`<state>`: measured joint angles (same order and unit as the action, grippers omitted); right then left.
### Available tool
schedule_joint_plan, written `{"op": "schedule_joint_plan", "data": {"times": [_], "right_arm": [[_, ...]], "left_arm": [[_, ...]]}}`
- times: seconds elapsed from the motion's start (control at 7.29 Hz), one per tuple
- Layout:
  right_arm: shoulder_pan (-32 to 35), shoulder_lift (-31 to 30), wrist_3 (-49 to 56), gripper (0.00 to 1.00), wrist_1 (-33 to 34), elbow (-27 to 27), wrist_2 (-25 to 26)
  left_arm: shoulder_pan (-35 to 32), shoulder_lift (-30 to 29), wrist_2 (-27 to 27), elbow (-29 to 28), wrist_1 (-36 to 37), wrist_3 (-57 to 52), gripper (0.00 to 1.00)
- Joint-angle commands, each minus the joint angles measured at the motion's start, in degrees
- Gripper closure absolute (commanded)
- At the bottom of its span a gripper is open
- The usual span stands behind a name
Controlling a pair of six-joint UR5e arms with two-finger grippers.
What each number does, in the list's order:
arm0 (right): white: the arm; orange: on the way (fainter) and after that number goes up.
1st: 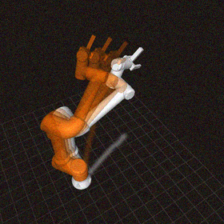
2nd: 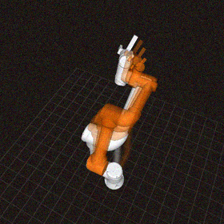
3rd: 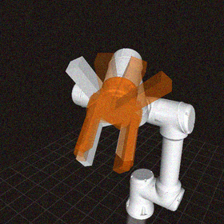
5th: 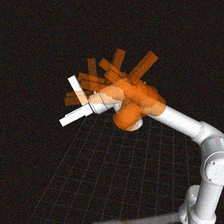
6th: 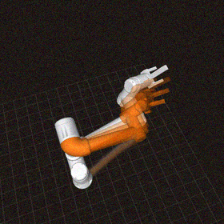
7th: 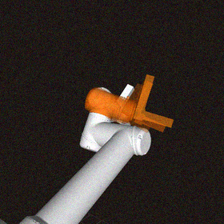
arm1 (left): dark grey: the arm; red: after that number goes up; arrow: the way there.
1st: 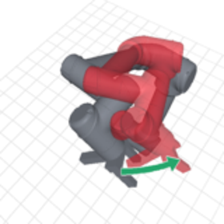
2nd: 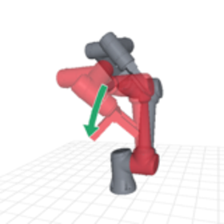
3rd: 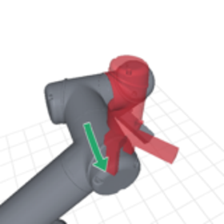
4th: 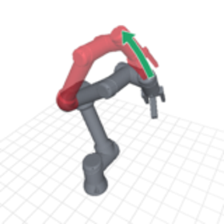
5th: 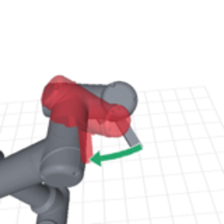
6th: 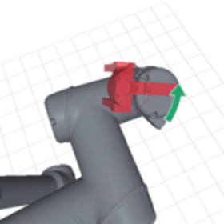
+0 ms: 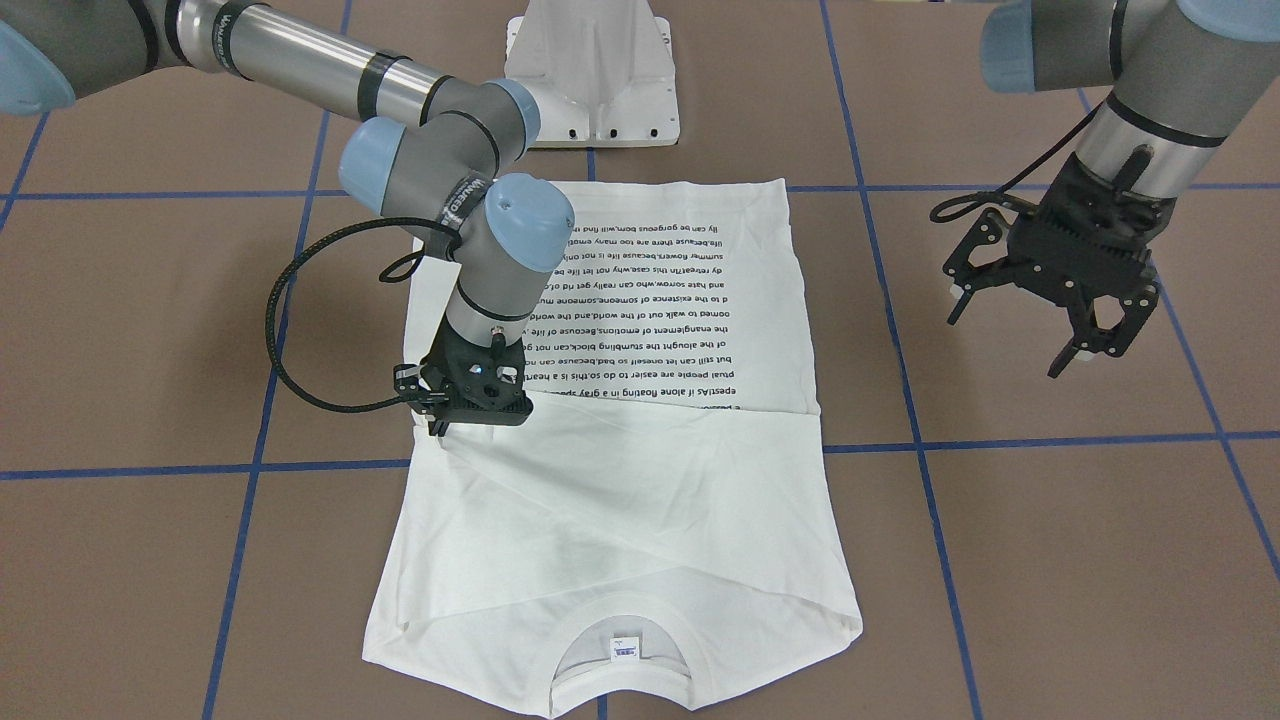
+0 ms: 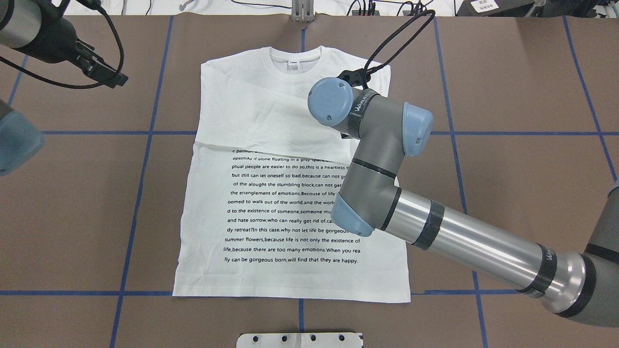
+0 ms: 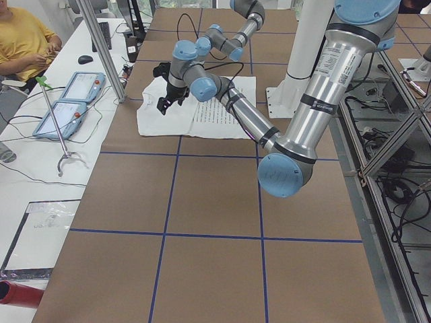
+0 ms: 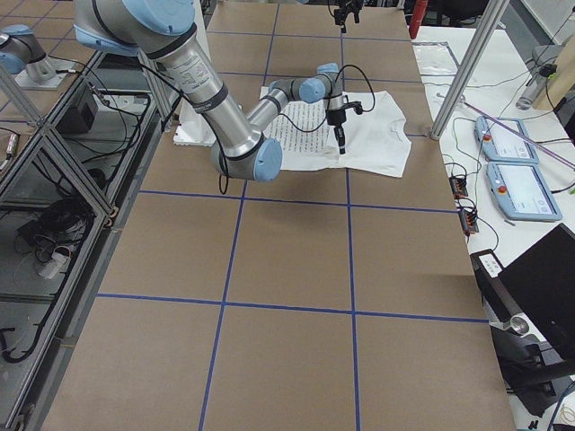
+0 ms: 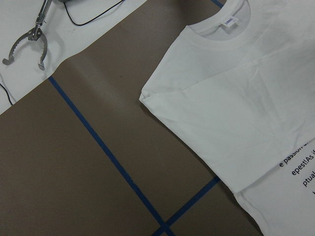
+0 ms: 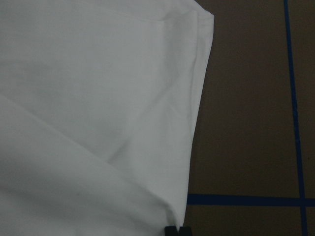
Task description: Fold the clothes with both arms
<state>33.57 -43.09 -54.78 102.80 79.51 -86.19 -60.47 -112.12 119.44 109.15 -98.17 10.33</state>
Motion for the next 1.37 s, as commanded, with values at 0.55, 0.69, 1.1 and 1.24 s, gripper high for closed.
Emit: {"op": "schedule_joint_plan", "data": {"times": [0.55,0.69,1.1,1.24], "right_arm": [[2.38,-8.97,-5.39,0.00,-1.29,22.97,-9.51],[0.37,-14.86,-11.26,0.00,-1.38,31.50,-9.78],[-11.90,-24.04,-26.40,0.00,-2.17,46.84,-3.15],[-16.21,-27.28,-29.48,0.00,-2.17,49.66,0.02]], "left_arm": [[1.92,2.08,-0.26,1.84,-0.35,10.95,0.00],[5.42,3.91,-0.78,4.46,-0.61,16.68,0.00],[18.67,14.79,-6.29,16.86,-4.45,36.00,0.00],[24.47,18.31,-11.37,17.23,-10.92,44.25,0.00]]}}
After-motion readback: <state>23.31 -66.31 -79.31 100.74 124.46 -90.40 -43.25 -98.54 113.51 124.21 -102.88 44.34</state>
